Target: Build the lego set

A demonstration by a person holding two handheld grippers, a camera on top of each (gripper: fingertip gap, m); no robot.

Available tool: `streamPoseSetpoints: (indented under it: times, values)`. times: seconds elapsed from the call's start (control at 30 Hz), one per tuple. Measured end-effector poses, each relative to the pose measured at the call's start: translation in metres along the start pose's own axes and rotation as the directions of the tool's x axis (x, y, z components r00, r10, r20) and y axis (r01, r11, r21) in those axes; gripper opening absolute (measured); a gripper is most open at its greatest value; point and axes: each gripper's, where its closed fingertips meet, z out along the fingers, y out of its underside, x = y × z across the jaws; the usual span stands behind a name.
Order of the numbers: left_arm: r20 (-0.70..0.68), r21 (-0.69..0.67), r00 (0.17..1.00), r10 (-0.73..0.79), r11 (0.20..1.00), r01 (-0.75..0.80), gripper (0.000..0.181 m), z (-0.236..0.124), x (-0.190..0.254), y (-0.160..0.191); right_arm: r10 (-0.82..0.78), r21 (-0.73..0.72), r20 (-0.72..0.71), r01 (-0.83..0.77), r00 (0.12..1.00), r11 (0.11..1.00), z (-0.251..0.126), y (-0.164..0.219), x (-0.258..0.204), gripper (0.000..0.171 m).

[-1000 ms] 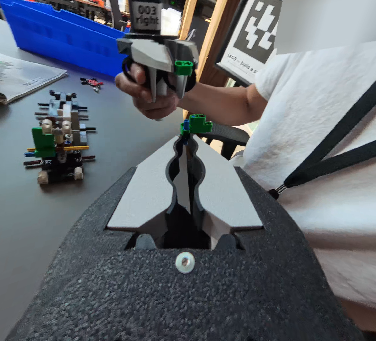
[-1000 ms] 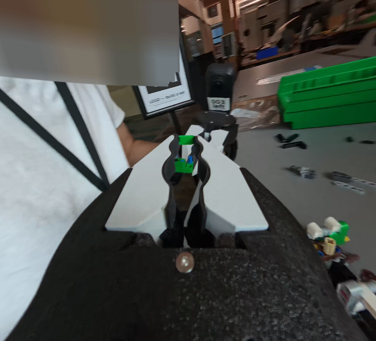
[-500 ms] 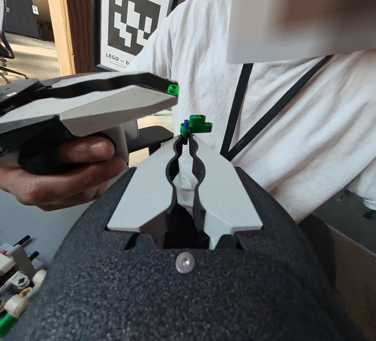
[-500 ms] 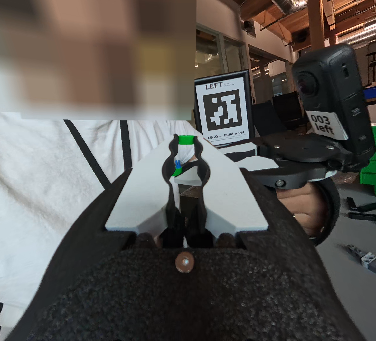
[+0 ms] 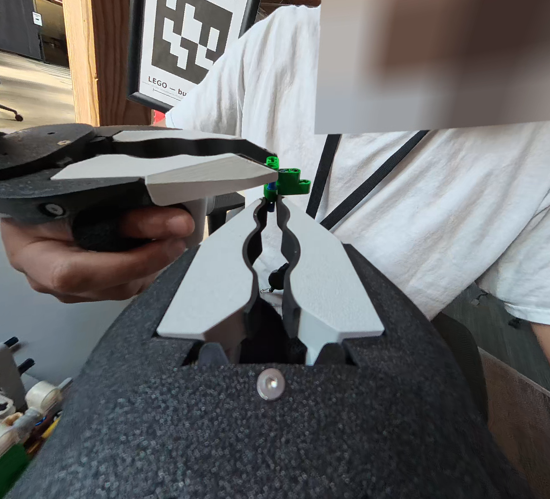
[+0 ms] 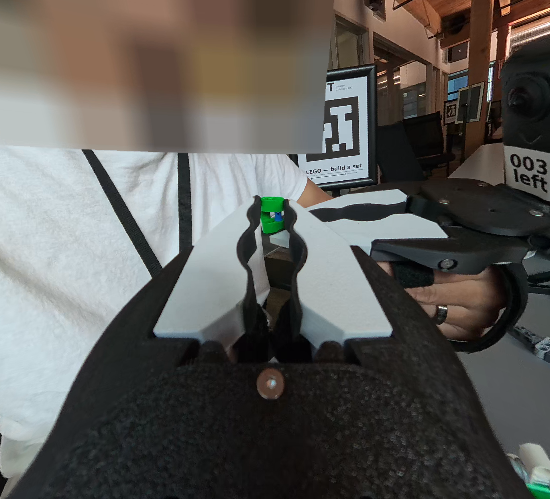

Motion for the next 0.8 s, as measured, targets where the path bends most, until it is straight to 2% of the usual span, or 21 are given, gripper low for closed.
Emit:
streamPoseSetpoints:
  times: [0.2,0.43,0.63,0.8]
  values:
    - [-0.032,-0.018,0.999,-0.021,1.0,0.021,0.004,0.004,0.004,0.005,0.025,-0.006,0.04,-0.025,0.999,1.0,0.003,0.005,-0.003,0.014]
    - [-0.169,-0.032,0.979,-0.111,0.994,0.107,0.003,0.011,0.016,0.009,0.073,-0.053,0.124,-0.067,0.99,0.996,0.008,0.012,-0.01,0.014]
    - [-0.208,0.003,0.97,-0.129,0.991,0.132,0.003,0.008,0.018,0.005,-0.031,-0.035,0.078,0.034,0.996,0.999,0.009,0.01,-0.008,0.014]
    - [-0.236,-0.017,0.957,-0.171,0.985,0.171,0.002,0.008,0.019,0.012,-0.066,-0.124,0.059,0.073,0.996,0.99,0.008,0.018,-0.008,0.014]
